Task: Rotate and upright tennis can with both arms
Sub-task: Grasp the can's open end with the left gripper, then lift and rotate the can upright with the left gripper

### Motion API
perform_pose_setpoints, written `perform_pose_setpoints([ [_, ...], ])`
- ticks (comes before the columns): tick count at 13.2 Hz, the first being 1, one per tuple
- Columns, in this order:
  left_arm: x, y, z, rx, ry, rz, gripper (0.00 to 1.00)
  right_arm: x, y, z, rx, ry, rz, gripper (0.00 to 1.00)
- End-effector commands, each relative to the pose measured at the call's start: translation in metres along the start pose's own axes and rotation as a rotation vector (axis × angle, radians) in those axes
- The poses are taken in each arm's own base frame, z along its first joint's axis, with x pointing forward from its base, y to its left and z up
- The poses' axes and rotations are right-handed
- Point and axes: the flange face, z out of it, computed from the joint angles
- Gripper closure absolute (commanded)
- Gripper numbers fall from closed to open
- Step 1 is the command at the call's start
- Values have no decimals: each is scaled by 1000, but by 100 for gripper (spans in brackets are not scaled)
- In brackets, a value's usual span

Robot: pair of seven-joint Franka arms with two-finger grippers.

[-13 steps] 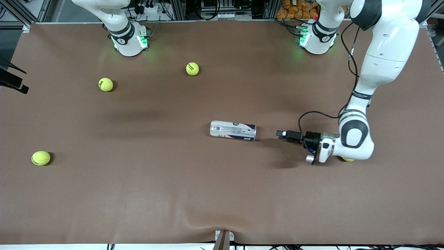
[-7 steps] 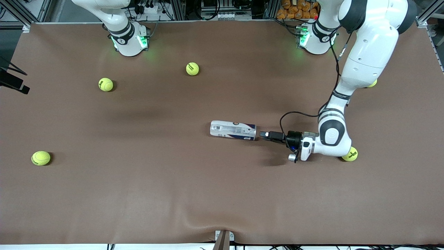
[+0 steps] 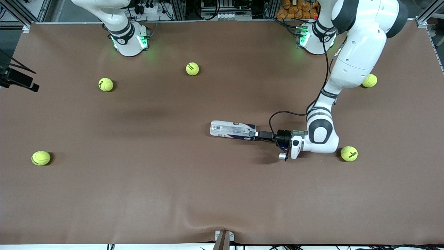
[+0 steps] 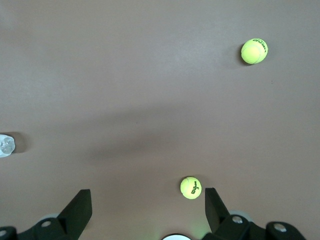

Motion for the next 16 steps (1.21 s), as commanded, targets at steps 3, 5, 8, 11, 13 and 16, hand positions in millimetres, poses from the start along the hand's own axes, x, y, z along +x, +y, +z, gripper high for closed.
perform_pose_setpoints([
  [3,-6,1,-1,-9,22,-15,100,-7,10,-17,12,25,23,0],
  [5,-5,13,-2,-4,14,-46,100,-5,7,-13,12,17,18,0],
  [8,-4,88,-1,93,-25,-178,100,-5,8,-13,10,17,20,0],
  [11,-6,162,7,211,0,-263,100,-5,9,-13,11,17,22,0],
  [13,-9,218,14,354,33,-296,100,-5,9,-13,11,17,22,0],
  [16,-16,296,54,652,132,-351,100,-5,10,-14,11,19,26,0],
])
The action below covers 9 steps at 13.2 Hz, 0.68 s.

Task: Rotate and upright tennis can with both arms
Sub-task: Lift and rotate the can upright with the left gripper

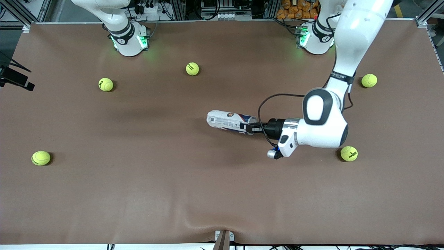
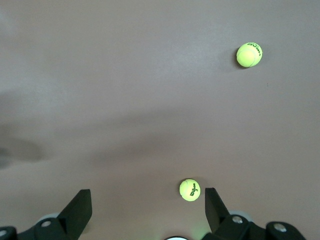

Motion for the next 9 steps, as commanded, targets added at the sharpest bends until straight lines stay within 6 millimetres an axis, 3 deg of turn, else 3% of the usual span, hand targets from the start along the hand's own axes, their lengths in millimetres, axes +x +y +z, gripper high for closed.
perform_pose_setpoints([
  [1,-29,62,9,174,133,-86,100,-3,2,-4,7,-2,11,0],
  [3,-54,95,30,268,229,-85,100,-4,3,-4,8,-1,12,0],
  [4,-58,97,31,328,291,-88,100,-4,3,-4,8,-1,12,0],
  [6,-91,113,71,504,422,-20,100,-3,2,-5,9,0,11,0],
  [9,-105,119,94,552,524,-89,100,-4,2,-4,7,-2,11,0],
])
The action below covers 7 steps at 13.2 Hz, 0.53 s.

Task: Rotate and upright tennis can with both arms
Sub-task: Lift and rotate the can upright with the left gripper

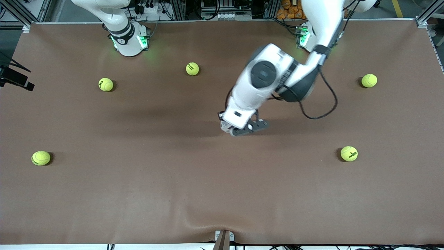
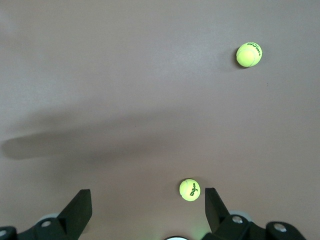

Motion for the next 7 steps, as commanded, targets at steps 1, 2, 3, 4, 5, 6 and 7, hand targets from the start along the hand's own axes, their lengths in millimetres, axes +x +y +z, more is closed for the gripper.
perform_pose_setpoints([
  [1,-18,18,8,36,78,-24,100,-3,1,-5,7,0,10,0],
  [2,-28,28,16,52,121,-48,100,-3,2,-5,8,0,11,0],
  [3,-40,39,13,49,158,-63,100,-4,2,-4,8,-1,11,0],
  [4,-42,39,17,61,171,-57,100,-4,2,-4,8,-1,11,0],
  [5,-47,41,26,74,172,-49,100,-4,2,-4,8,-1,11,0],
  [6,-50,43,31,81,171,-44,100,-3,2,-5,8,0,11,0],
  [7,-53,43,37,90,161,-41,100,-4,2,-4,8,-1,11,0],
])
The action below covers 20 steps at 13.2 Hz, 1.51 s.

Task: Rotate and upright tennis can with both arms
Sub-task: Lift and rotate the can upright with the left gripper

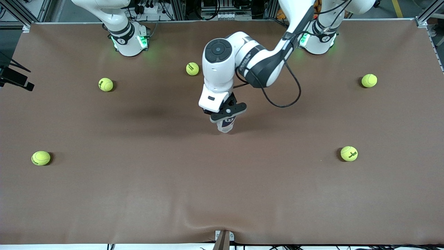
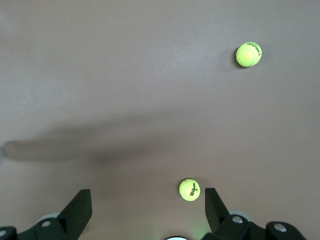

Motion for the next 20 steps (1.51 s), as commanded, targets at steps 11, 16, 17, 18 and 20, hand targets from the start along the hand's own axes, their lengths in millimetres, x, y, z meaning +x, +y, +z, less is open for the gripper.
perform_pose_setpoints([
  [11,-12,7,35,93,60,42,100,-2,2,-1,7,-6,12,0],
  [16,-11,7,35,87,64,43,81,-1,2,-1,7,-7,14,0],
  [17,-11,7,34,86,64,43,79,-2,2,-1,7,-6,12,0],
  [18,-11,7,32,83,65,43,73,-1,2,-1,7,-7,12,0],
  [20,-6,5,26,79,65,34,71,-1,1,-1,8,-7,12,0],
])
